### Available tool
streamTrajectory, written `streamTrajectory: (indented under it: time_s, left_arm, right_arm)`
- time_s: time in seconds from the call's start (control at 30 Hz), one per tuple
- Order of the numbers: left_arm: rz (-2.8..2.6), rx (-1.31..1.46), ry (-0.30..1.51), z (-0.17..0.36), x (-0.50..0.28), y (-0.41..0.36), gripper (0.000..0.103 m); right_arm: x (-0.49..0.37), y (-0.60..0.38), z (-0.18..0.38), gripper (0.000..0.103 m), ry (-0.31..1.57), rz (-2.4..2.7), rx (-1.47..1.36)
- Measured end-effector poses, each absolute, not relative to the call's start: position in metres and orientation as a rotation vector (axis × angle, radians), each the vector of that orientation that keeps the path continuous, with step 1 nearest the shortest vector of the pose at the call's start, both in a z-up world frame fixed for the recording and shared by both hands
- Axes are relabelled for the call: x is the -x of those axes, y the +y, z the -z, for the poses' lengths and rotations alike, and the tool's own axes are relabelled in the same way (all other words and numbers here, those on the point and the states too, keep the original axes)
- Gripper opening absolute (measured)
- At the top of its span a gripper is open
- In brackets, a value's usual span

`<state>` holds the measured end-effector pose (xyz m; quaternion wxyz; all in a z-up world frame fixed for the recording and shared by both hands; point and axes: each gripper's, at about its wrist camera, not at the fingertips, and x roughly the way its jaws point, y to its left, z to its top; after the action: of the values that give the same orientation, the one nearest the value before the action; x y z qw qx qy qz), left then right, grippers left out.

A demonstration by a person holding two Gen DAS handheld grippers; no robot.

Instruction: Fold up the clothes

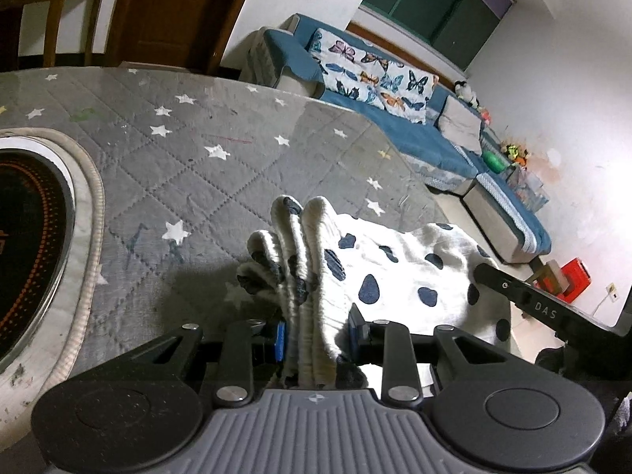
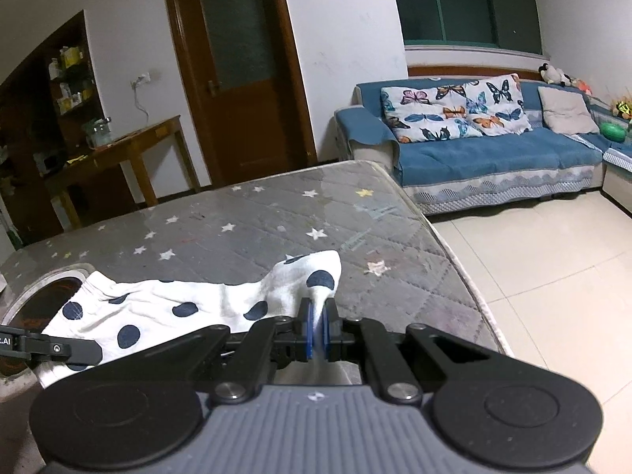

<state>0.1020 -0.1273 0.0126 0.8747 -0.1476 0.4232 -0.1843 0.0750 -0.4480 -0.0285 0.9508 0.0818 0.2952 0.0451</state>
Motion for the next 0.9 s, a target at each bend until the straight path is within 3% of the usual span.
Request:
streamTrajectory:
  time_s: [0.53,0.7,0.9]
  left_arm:
    - [0.382,0.258,0.908,-0.008,-0.102,-0.131,0.037]
    - [0.386,0.233,0.901,-0.013,-0.099,-0.132,0.046]
    - [0.368,0.216,0.869,-0.023,-0.102,-0.124,0.055]
  right_arm:
    - [-0.086,-0.446,0.051,0.008,0.664,-0.073,-0.144]
    - [-0.090,-0.446,0.047,0.017,0.661,-0.078,-0.144]
    - [-0.095,-0.446,0.043,0.017,0.657,-0.084,-0.143]
